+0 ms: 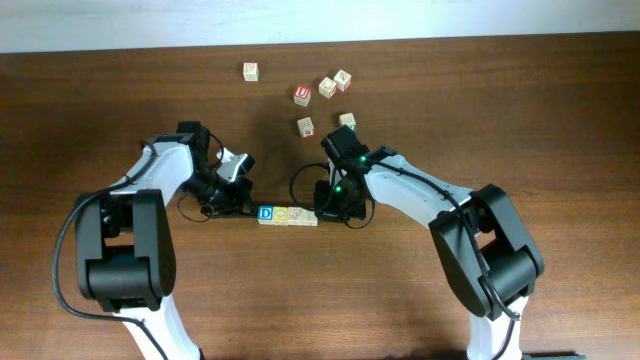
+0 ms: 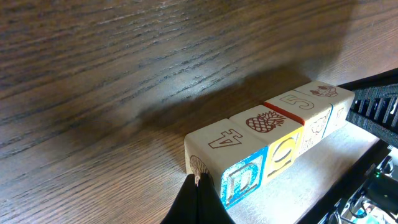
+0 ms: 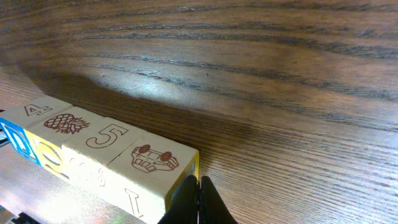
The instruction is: Rotate 4 blocks
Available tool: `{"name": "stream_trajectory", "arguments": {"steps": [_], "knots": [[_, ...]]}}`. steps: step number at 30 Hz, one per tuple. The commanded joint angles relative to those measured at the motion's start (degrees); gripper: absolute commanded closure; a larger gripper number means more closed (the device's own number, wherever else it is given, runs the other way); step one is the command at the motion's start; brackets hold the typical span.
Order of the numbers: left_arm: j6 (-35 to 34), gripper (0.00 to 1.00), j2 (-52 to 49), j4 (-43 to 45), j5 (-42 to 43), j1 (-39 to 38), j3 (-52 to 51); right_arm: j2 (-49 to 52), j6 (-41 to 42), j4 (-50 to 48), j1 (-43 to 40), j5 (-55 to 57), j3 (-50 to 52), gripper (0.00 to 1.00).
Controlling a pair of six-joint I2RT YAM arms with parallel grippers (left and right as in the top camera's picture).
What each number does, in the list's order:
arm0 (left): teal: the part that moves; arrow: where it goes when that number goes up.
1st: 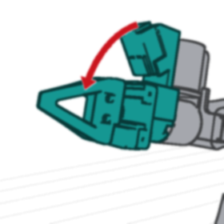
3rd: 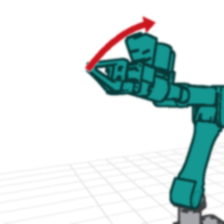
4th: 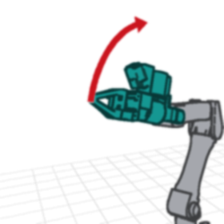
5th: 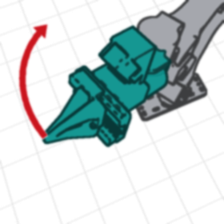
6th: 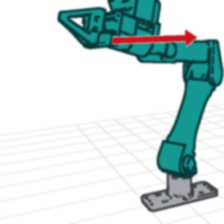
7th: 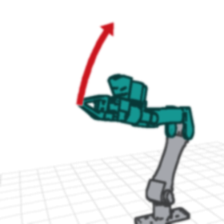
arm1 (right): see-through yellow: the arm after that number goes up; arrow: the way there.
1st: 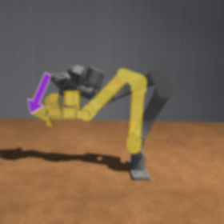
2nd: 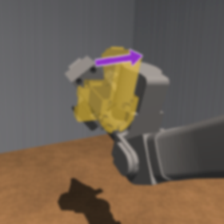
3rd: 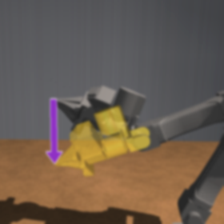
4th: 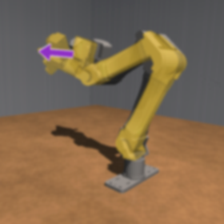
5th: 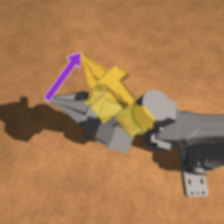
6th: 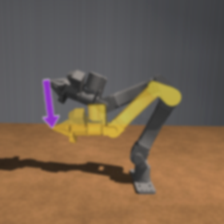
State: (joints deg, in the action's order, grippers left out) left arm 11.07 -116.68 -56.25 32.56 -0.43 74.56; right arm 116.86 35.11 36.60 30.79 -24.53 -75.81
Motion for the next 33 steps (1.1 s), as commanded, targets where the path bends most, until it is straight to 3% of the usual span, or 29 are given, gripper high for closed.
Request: {"name": "stream_trajectory", "arguments": {"steps": [1, 18, 33], "knots": [[-0.52, 1.00, 0.44, 0.09, 1.09, -0.70, -0.39, 0.22, -1.79, -0.44, 0.33, -1.44, -0.26, 0.96], [-0.72, 1.00, 0.44, 0.09, 1.09, -0.70, -0.39, -7.76, -3.41, -0.37, 1.95, 1.62, -0.26, 0.96], [-0.72, 1.00, 0.44, 0.07, 1.09, -0.70, -0.39, -7.87, -3.37, 0.28, 5.90, 3.87, -4.20, 0.96]]}}
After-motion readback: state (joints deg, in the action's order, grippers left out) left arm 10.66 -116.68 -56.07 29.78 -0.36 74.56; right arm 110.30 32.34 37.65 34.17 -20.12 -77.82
